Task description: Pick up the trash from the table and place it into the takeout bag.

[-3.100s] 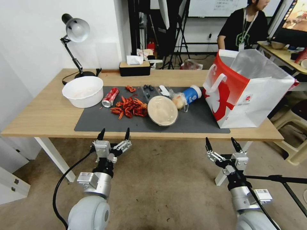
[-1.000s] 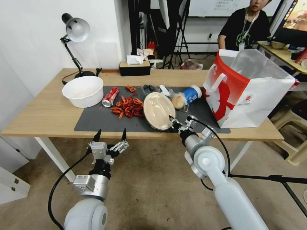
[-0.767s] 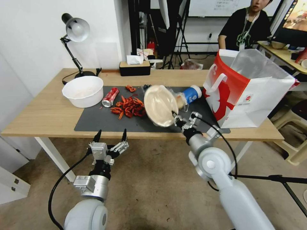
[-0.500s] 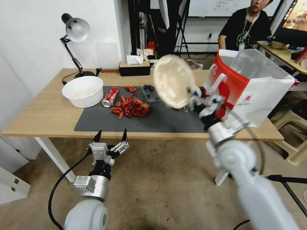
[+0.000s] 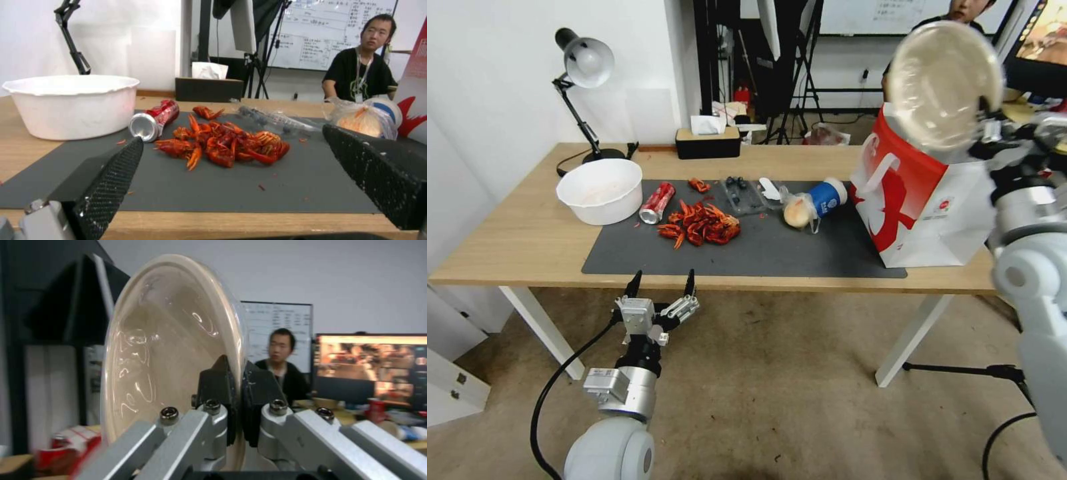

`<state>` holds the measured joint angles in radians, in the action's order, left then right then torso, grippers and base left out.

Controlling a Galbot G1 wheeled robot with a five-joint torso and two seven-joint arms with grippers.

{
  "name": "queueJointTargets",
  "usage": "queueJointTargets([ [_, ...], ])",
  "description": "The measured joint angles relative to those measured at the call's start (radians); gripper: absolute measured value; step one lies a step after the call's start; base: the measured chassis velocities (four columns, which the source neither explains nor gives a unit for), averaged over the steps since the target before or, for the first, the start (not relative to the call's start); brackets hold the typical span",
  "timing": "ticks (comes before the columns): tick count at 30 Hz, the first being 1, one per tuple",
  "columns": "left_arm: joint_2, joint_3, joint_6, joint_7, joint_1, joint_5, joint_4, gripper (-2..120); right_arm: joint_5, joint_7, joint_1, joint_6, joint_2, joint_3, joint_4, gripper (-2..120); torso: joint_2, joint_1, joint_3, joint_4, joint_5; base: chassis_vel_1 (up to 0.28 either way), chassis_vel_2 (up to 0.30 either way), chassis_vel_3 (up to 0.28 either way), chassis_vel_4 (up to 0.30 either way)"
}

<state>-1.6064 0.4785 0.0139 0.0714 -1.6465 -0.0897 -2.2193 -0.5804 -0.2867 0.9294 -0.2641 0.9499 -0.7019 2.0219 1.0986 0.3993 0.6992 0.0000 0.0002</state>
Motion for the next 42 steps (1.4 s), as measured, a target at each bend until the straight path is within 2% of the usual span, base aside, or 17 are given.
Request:
queueJointTargets([
  [8, -0.001, 0.000, 0.005, 0.001, -0.007, 0.002, -0.003, 100, 0.081, -0.032, 0.008, -0.031, 0.009, -0.005, -0.044, 1, 0.000, 0.000, 0.000, 0.0000, 0.0000, 0.000, 0.000, 0.000, 0.000],
  [11, -0.001, 0.000, 0.006, 0.001, -0.008, 0.002, -0.004, 100, 0.080, -0.043, 0.007, -0.039, 0.013, 0.004, -0.054, 13, 0.000, 0.000, 0.000, 0.0000, -0.0002, 0.000, 0.000, 0.000, 0.000],
  [13, -0.001, 0.000, 0.006, 0.001, -0.008, 0.002, -0.004, 100, 0.079, -0.044, 0.007, -0.039, 0.014, 0.005, -0.055, 16, 0.000, 0.000, 0.000, 0.0000, -0.0001, 0.000, 0.000, 0.000, 0.000],
  [14, -0.001, 0.000, 0.006, 0.001, -0.008, 0.003, -0.004, 100, 0.075, -0.047, 0.007, -0.041, 0.016, 0.009, -0.059, 24, 0.000, 0.000, 0.000, 0.0000, -0.0002, 0.000, 0.000, 0.000, 0.000],
  [15, -0.001, 0.000, 0.006, 0.001, -0.008, 0.003, -0.004, 100, 0.075, -0.047, 0.007, -0.041, 0.016, 0.009, -0.059, 24, 0.000, 0.000, 0.000, 0.0000, -0.0002, 0.000, 0.000, 0.000, 0.000],
  [18, -0.002, 0.000, 0.006, 0.001, -0.007, 0.003, -0.004, 100, 0.064, -0.051, 0.006, -0.042, 0.017, 0.011, -0.061, 39, 0.000, 0.000, 0.000, 0.0000, -0.0001, 0.000, 0.000, 0.000, 0.000],
  [20, -0.002, 0.000, 0.006, 0.001, -0.007, 0.003, -0.004, 100, 0.060, -0.052, 0.004, -0.042, 0.016, 0.011, -0.061, 42, 0.000, 0.000, 0.000, 0.0000, -0.0002, 0.000, 0.000, 0.000, 0.000],
  [21, -0.002, 0.000, 0.006, 0.002, -0.007, 0.003, -0.004, 100, 0.051, -0.053, 0.000, -0.039, 0.015, 0.011, -0.061, 49, 0.000, 0.000, 0.000, 0.0000, -0.0002, 0.000, 0.000, 0.000, 0.000],
  [23, -0.002, 0.000, 0.006, 0.002, -0.006, 0.004, -0.004, 100, 0.015, -0.043, -0.005, -0.013, 0.013, 0.010, -0.059, 57, 0.000, 0.000, 0.000, 0.0000, -0.0002, 0.000, 0.000, 0.000, 0.000],
  [25, -0.002, 0.000, 0.005, 0.002, -0.006, 0.004, -0.004, 100, 0.002, -0.037, -0.006, -0.006, 0.012, 0.009, -0.057, 59, 0.000, 0.000, 0.000, 0.0000, -0.0001, 0.000, 0.000, 0.000, 0.000],
  [28, -0.002, 0.000, 0.005, 0.002, -0.005, 0.004, -0.003, 100, -0.191, 0.037, 0.001, 0.074, 0.006, 0.002, -0.007, 77, 0.000, 0.000, 0.000, 0.0001, -0.0005, 0.000, 0.000, 0.000, 0.000],
  [29, -0.002, 0.000, 0.005, 0.002, -0.005, 0.004, -0.003, 100, -0.191, 0.037, 0.001, 0.074, 0.006, 0.002, -0.007, 77, 0.000, 0.000, 0.000, 0.0001, -0.0005, 0.000, 0.000, 0.000, 0.000],
  [32, -0.002, 0.000, 0.004, 0.002, -0.003, 0.004, 0.000, 100, -0.334, 0.135, 0.061, 0.138, 0.011, 0.003, 0.075, 91, 0.000, 0.000, 0.000, 0.0000, -0.0005, 0.000, 0.000, 0.000, 0.000],
  [34, -0.002, 0.000, 0.004, 0.002, -0.002, 0.004, 0.001, 100, -0.342, 0.158, 0.085, 0.146, 0.014, 0.007, 0.098, 95, 0.000, 0.000, 0.000, -0.0001, -0.0005, 0.000, 0.000, 0.000, 0.000],
  [36, -0.002, 0.000, 0.004, 0.002, -0.001, 0.003, 0.003, 100, -0.339, 0.194, 0.132, 0.152, 0.025, 0.021, 0.140, 98, 0.000, 0.000, 0.000, -0.0001, -0.0003, 0.000, 0.000, 0.000, 0.000],
  [38, 0.000, 0.000, 0.005, 0.002, 0.002, 0.001, 0.007, 100, -0.244, 0.247, 0.245, 0.163, 0.067, 0.064, 0.210, 100, 0.000, 0.000, 0.000, 0.0001, -0.0003, 0.000, 0.000, 0.000, 0.000],
  [42, 0.002, 0.001, 0.007, 0.002, 0.004, 0.000, 0.012, 100, -0.100, 0.269, 0.368, 0.190, 0.110, 0.099, 0.240, 100, 0.000, 0.000, 0.000, 0.0000, -0.0003, 0.000, 0.000, 0.000, 0.000],
])
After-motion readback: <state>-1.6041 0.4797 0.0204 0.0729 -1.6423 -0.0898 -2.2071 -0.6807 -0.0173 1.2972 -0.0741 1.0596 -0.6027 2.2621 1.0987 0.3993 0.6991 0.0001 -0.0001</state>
